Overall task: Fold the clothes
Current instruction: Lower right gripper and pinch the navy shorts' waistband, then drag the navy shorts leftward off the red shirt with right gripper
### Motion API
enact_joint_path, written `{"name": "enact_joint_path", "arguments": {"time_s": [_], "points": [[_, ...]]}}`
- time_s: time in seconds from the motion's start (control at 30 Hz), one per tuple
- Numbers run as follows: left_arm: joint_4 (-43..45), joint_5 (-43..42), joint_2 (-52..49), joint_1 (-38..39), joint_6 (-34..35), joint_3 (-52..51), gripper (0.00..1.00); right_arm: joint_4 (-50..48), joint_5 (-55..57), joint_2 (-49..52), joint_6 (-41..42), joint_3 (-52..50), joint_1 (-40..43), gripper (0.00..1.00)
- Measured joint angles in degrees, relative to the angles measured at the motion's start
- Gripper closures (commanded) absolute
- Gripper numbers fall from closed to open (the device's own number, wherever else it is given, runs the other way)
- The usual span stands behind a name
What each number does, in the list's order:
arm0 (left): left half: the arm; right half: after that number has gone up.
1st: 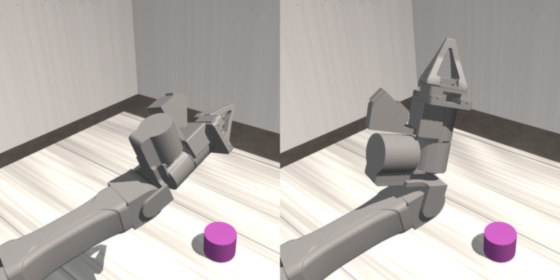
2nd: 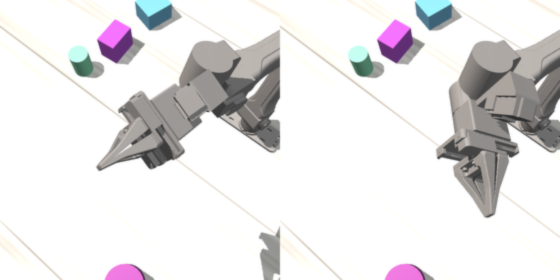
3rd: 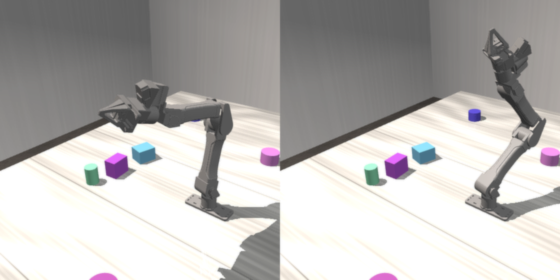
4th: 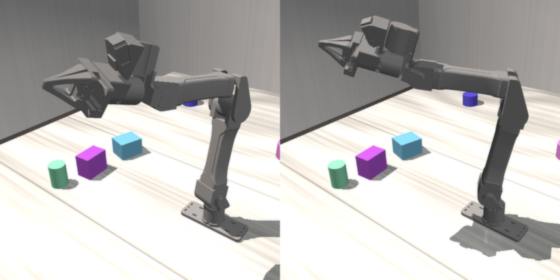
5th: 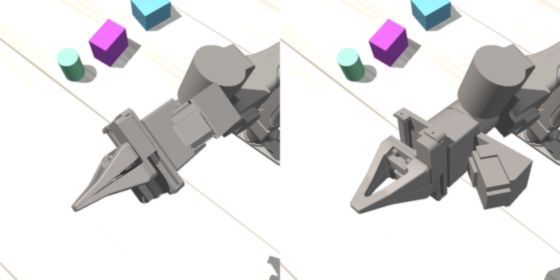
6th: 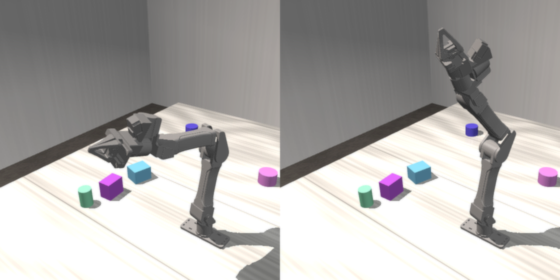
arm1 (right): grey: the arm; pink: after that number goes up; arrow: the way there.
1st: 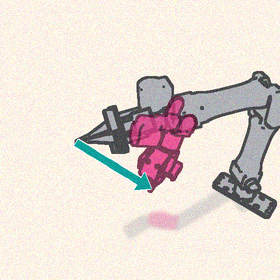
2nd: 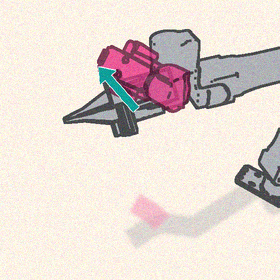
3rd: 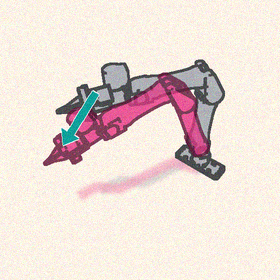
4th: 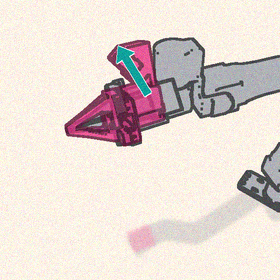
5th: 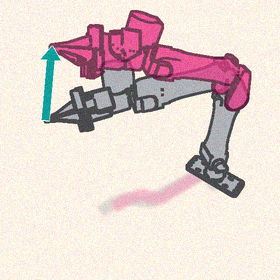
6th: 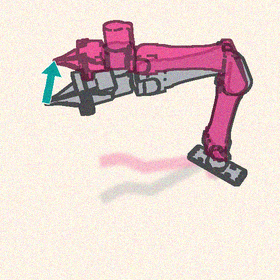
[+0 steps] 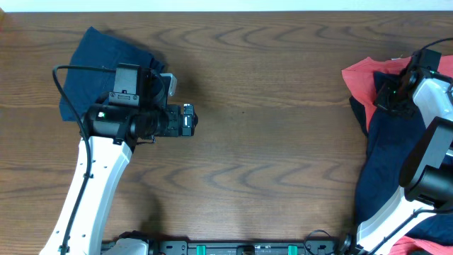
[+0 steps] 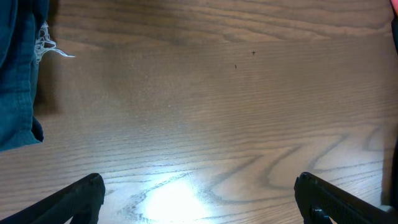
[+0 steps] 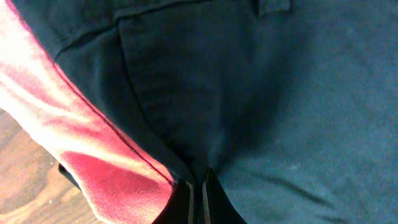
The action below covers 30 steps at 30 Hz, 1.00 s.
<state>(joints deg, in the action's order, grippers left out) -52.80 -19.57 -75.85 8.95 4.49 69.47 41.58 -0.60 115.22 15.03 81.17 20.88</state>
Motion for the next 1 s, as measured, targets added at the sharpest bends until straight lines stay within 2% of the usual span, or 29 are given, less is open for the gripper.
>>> {"name": "enact_joint_path", "arguments": {"time_s": [0.2,0.33,0.47,0.57,0.7,0.73,0.8,0.87,0.97,1.0], "points": [[0.26,0.0,0.04,0.0,0.02,0.0,0.0,1.77,-0.52,-3.85,2.34,0.87,0.87,0.99],[0.31,-0.02,1.14,-0.66,0.04,0.02,0.05,2.25,-1.33,-10.47,0.66,3.23,1.25,0.99],[0.28,-0.02,4.72,-2.86,0.07,1.07,0.06,2.01,-4.17,-19.06,-1.44,5.81,-0.33,0.99],[0.31,-0.02,8.94,-5.31,0.07,2.62,0.05,1.73,-6.84,-24.79,-2.32,6.97,-4.24,0.99],[0.46,-0.02,15.67,-9.09,0.07,4.35,0.02,1.79,-10.16,-30.86,-2.89,7.48,-15.17,0.95],[0.55,0.0,17.29,-9.99,0.0,4.57,0.01,1.79,-10.54,-31.76,-2.99,7.54,-18.78,0.92],[0.55,0.15,20.09,-11.58,0.15,4.81,0.01,1.49,-11.58,-32.54,-3.13,7.61,-26.64,0.78],[0.52,0.9,22.4,-12.74,0.24,4.87,0.02,1.22,-12.35,-32.3,-3.45,7.67,-34.82,0.53],[0.5,3.21,25.0,-13.38,0.22,4.87,0.02,1.22,-12.92,-30.58,-3.58,7.69,-47.19,0.3],[0.5,3.8,25.53,-13.42,0.24,4.87,0.02,1.25,-12.44,-29.7,-3.72,7.69,-51.15,0.25]]}}
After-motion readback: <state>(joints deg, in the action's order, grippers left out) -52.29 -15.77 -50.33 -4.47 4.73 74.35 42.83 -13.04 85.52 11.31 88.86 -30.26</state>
